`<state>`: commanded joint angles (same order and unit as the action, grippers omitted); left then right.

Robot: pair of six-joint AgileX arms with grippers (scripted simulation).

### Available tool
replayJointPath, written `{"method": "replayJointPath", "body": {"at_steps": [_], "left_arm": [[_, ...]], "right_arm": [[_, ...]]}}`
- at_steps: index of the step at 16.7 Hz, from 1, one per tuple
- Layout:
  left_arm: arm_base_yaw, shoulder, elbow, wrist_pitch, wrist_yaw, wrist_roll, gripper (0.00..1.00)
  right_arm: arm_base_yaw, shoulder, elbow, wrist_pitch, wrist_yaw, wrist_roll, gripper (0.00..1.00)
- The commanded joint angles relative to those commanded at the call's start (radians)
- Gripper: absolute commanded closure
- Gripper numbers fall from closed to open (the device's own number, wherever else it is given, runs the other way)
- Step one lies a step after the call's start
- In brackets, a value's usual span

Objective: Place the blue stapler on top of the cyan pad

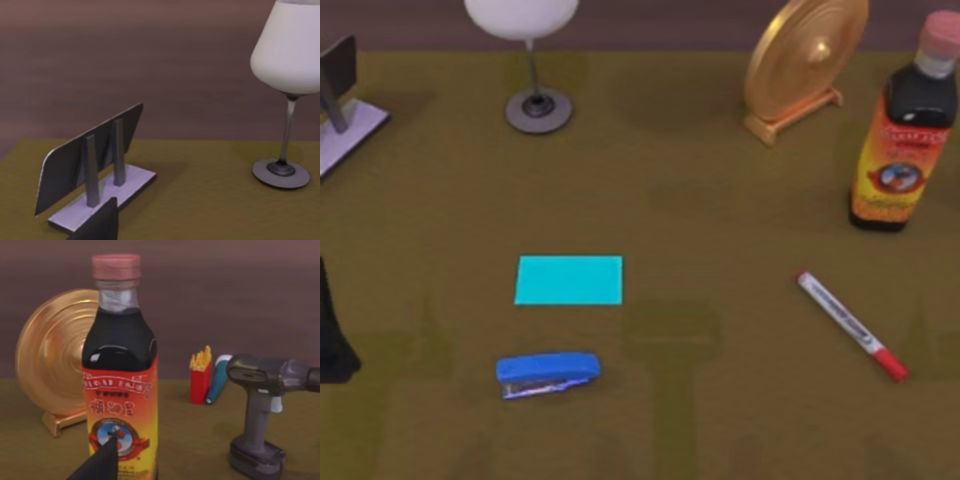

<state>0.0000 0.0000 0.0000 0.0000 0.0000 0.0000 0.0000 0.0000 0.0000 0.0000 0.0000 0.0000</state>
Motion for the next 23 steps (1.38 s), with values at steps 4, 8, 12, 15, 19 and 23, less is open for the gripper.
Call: {"method": "replayJointPath", "body": {"at_steps": [4,8,12,15,19,23], "left_arm": [[-0.013,0.031,0.029,-0.023,0.000,0.017,0.00],[-0.084,0.221,0.189,-0.147,-0.005,0.110,0.00],[-0.193,0.575,0.428,-0.344,-0.011,0.256,0.00],[-0.289,0.895,0.623,-0.515,-0.013,0.380,0.00],[-0.414,1.271,0.873,-0.735,-0.013,0.541,0.00],[-0.519,1.573,1.088,-0.908,-0.012,0.674,0.00]], "right_arm": [[0.000,0.000,0.000,0.000,0.000,0.000,0.00],[0.000,0.000,0.000,0.000,0.000,0.000,0.00],[0.000,0.000,0.000,0.000,0.000,0.000,0.00],[0.000,0.000,0.000,0.000,0.000,0.000,0.00],[0.000,0.000,0.000,0.000,0.000,0.000,0.00],[0.000,0.000,0.000,0.000,0.000,0.000,0.00]]}}
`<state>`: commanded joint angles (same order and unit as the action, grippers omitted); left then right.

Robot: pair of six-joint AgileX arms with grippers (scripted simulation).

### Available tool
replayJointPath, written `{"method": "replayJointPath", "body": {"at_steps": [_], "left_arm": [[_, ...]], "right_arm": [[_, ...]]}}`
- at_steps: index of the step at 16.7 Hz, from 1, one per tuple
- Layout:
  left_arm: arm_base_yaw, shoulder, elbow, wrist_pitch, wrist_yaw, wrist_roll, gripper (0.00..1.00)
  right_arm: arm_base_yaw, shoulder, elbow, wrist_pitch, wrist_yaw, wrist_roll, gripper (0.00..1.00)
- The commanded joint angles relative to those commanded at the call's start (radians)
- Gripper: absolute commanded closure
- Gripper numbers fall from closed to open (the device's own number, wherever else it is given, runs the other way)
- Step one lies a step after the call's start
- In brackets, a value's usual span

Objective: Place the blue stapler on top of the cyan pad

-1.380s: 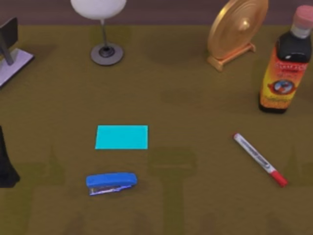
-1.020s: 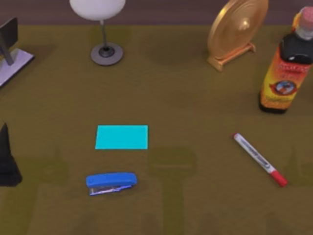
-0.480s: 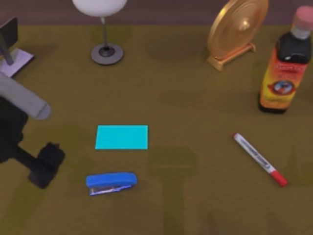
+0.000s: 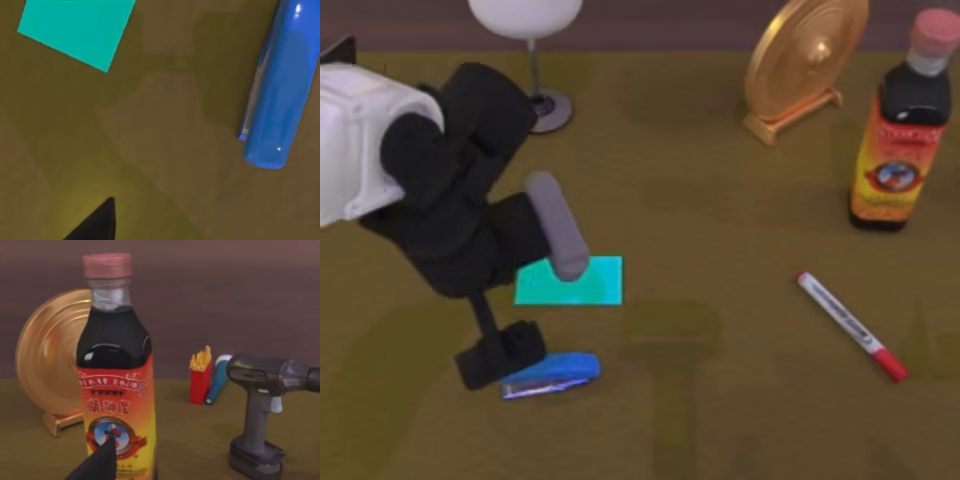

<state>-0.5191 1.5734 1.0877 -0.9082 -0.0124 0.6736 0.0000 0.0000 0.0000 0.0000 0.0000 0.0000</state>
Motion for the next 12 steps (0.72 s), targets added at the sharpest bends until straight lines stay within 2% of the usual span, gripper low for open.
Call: {"method": "replayJointPath", "body": {"at_steps": [5,12], "left_arm": [[-0.076,0.211,0.165,-0.118,-0.001,0.098,0.00],[-0.079,0.231,0.177,-0.125,-0.001,0.107,0.00]], "right_arm": [[0.000,0.000,0.000,0.000,0.000,0.000,0.00],[0.000,0.000,0.000,0.000,0.000,0.000,0.00]]}}
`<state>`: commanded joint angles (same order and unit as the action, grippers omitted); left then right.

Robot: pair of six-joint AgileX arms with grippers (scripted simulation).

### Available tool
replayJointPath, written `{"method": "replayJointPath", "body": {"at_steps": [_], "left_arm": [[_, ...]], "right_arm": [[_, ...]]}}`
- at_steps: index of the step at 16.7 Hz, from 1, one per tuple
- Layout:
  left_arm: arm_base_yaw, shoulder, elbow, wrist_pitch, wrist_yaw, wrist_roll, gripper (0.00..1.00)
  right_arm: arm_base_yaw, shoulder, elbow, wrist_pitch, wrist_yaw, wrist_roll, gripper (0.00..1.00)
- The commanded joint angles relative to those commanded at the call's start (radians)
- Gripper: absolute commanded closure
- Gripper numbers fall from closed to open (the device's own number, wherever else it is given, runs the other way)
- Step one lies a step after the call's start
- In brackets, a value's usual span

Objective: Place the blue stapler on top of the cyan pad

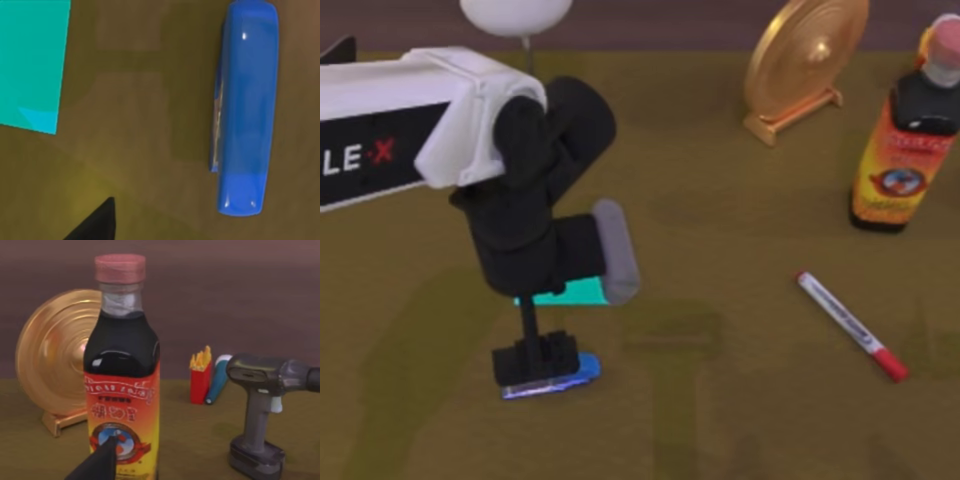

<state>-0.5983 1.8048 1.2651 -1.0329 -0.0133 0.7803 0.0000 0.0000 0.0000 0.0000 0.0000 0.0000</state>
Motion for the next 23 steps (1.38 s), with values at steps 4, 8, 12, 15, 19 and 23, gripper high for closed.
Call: {"method": "replayJointPath", "body": {"at_steps": [4,8,12,15,19,23], "left_arm": [[-0.001,0.052,-0.059,0.107,0.000,0.005,0.00],[0.001,0.137,-0.152,0.293,0.001,0.008,0.00],[0.002,0.180,-0.198,0.377,0.001,0.010,0.00],[0.002,0.180,-0.198,0.377,0.001,0.010,0.00],[0.002,0.180,-0.198,0.377,0.001,0.010,0.30],[0.002,0.180,-0.198,0.377,0.001,0.010,0.60]], "right_arm": [[0.000,0.000,0.000,0.000,0.000,0.000,0.00],[0.000,0.000,0.000,0.000,0.000,0.000,0.00],[0.000,0.000,0.000,0.000,0.000,0.000,0.00],[0.000,0.000,0.000,0.000,0.000,0.000,0.00],[0.000,0.000,0.000,0.000,0.000,0.000,0.00],[0.000,0.000,0.000,0.000,0.000,0.000,0.00]]}}
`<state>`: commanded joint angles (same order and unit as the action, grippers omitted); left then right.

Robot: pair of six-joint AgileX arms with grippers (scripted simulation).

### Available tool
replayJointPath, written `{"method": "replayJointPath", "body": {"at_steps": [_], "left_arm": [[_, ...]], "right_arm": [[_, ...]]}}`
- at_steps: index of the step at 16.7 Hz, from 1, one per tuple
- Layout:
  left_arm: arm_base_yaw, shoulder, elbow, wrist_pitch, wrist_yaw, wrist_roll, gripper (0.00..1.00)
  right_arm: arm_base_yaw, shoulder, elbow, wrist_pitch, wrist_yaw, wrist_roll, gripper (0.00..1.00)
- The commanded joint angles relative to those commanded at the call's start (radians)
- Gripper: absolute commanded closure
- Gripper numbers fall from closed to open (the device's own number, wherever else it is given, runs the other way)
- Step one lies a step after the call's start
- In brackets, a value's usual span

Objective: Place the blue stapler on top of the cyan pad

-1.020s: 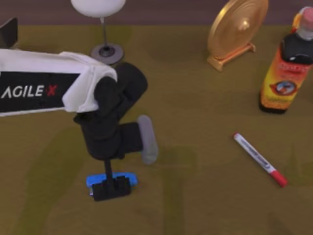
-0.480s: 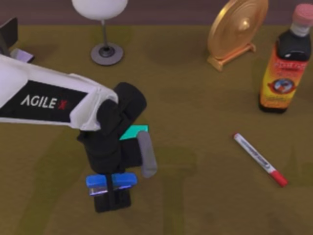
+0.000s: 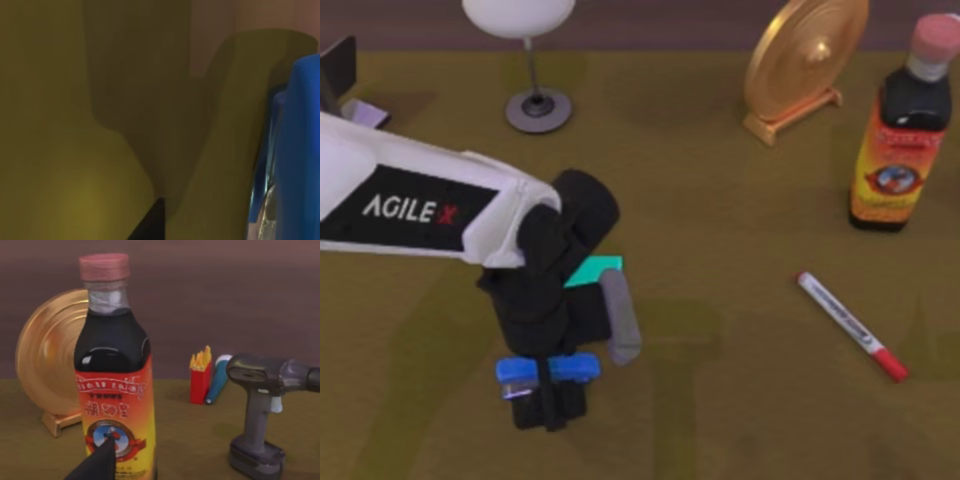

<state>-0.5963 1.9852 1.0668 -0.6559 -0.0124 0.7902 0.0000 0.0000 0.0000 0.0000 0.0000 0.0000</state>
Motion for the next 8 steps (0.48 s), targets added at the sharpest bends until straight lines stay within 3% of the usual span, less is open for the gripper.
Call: {"method": "replayJointPath", "body": {"at_steps": [5,8], "left_arm": [[0.000,0.000,0.000,0.000,0.000,0.000,0.98],[0.000,0.000,0.000,0.000,0.000,0.000,1.00]], "right_arm": [[0.000,0.000,0.000,0.000,0.000,0.000,0.00],[0.000,0.000,0.000,0.000,0.000,0.000,0.00]]}}
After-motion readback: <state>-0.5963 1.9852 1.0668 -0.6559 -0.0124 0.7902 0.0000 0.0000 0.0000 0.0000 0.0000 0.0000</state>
